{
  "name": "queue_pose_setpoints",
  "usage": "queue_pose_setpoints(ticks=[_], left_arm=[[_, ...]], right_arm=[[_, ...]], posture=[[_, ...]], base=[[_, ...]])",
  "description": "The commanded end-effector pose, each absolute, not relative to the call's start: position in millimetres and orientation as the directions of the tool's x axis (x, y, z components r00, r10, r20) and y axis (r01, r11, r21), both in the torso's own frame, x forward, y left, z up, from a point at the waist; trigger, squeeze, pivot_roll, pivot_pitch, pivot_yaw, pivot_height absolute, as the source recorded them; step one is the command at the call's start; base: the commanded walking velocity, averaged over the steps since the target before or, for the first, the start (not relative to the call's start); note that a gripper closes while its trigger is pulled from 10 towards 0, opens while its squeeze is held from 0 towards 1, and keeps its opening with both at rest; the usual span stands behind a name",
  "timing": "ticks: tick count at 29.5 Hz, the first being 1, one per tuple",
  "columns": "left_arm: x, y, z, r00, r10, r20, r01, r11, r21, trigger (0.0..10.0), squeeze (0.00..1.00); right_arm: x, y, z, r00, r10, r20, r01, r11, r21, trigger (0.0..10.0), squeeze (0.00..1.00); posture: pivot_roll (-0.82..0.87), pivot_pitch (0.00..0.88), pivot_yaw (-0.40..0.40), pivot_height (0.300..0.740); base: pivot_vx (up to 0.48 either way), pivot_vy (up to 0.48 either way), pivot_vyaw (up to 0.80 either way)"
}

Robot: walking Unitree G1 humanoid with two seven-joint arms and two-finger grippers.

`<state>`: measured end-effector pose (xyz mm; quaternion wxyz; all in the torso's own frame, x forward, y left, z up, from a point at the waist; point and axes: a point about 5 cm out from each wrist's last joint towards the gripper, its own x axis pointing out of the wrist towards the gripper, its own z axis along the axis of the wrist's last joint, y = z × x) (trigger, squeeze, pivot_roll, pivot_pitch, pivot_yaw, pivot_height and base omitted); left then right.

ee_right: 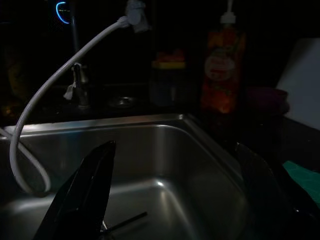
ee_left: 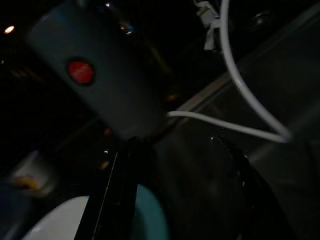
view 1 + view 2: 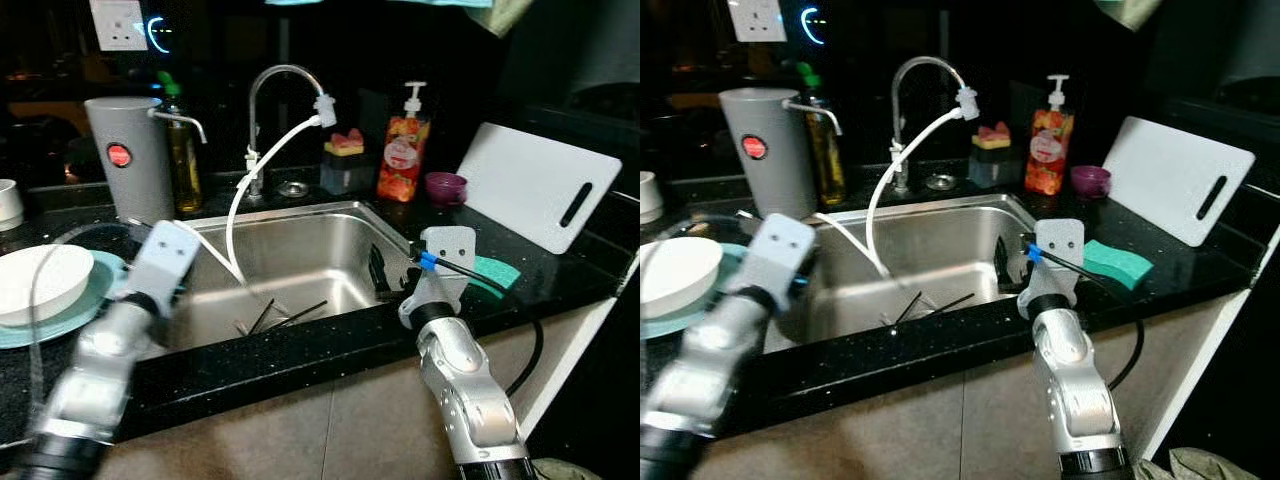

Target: Kitchen organization

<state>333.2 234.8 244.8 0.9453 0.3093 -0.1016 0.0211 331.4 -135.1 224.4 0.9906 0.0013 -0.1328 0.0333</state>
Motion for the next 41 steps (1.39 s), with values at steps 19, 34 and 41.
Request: queue_pose_setpoints(ticks=[19, 34, 41], left_arm=[[321.7, 314.8, 265.9, 0.993, 0.043, -0.109, 0.053, 0.666, 0.744, 10.0, 0.00], [317.0, 337.4, 244.5, 0.967, 0.063, -0.248, 0.143, 0.674, 0.725, 10.0, 0.00], [318.7, 341.3, 241.4, 0.967, 0.095, -0.237, 0.120, 0.650, 0.750, 0.0, 0.00]], right_arm=[[326.9, -132.7, 230.7, 0.964, 0.064, 0.258, -0.069, 0.998, 0.009, 10.0, 0.00], [313.0, -77.5, 258.1, 0.855, 0.412, 0.314, -0.403, 0.910, -0.096, 10.0, 0.00], [315.4, -72.8, 264.3, 0.850, 0.411, 0.330, -0.405, 0.910, -0.090, 10.0, 0.00]], posture=[[0.09, 0.092, -0.054, 0.740], [0.09, 0.097, -0.050, 0.740], [0.09, 0.093, -0.051, 0.740]], base=[[0.000, 0.000, 0.00], [0.000, 0.000, 0.00], [0.000, 0.000, 0.00]])
